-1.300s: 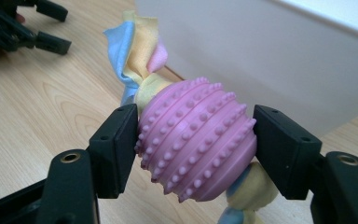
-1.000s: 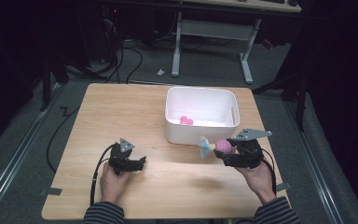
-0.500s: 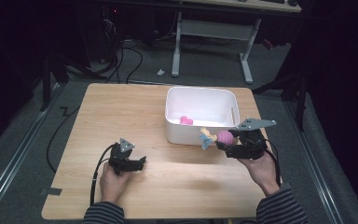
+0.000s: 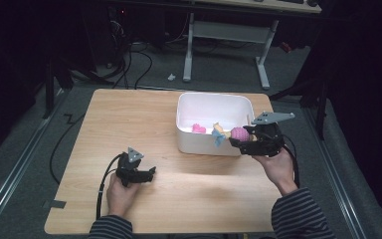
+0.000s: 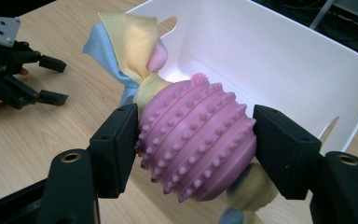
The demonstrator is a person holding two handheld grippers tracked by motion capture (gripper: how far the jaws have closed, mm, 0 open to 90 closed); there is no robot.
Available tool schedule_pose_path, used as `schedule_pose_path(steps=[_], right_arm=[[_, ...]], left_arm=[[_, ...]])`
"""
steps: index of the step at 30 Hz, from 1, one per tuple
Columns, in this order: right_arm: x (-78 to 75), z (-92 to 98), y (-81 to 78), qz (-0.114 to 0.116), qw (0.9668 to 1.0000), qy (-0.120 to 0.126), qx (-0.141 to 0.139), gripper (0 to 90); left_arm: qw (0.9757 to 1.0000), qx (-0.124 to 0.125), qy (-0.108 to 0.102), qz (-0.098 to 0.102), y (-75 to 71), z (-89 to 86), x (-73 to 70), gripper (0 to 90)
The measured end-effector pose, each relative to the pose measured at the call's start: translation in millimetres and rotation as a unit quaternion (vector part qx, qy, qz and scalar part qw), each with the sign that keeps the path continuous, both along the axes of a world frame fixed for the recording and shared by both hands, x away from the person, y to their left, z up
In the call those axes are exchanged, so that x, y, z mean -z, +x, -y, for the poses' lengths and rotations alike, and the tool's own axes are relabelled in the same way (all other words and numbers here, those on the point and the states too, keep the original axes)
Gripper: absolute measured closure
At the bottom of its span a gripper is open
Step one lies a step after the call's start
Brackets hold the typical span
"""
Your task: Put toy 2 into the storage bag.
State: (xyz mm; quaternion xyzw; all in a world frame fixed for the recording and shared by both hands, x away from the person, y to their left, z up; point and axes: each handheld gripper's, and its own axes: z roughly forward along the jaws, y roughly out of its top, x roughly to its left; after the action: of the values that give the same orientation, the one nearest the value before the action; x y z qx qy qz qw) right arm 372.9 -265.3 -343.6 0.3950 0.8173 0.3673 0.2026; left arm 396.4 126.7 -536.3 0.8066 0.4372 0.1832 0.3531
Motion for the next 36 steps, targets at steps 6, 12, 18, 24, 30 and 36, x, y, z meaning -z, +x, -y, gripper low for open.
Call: schedule_pose_path(steps=[6,12,18,24,30,36], right_arm=[[-7.3,-1.8,8.4,0.004,1.0,0.002,0.001,34.1],[-12.4,-4.2,20.3,0.004,1.0,-0.001,0.007,34.1],[-12.7,-6.9,34.2,0.001,1.0,-0.001,0.01,34.1],[-8.2,-10.4,44.8,-0.001,0.9999,-0.01,0.012,34.1],[2.1,-13.8,59.8,-0.008,0.9996,-0.022,0.017,34.0],[11.3,-16.0,70.5,-0.019,0.9994,-0.024,0.018,33.9]], left_arm=[[1.0,0.0,0.0,0.0,0.0,0.0,0.0,16.5],[1.0,0.0,0.0,0.0,0.0,0.0,0.0,16.5],[1.0,0.0,0.0,0.0,0.0,0.0,0.0,16.5],[1.0,0.0,0.0,0.0,0.0,0.0,0.0,16.5],[1.0,0.0,0.0,0.0,0.0,0.0,0.0,16.5],[1.0,0.0,0.0,-0.001,0.0,-0.1,-0.1,16.6]])
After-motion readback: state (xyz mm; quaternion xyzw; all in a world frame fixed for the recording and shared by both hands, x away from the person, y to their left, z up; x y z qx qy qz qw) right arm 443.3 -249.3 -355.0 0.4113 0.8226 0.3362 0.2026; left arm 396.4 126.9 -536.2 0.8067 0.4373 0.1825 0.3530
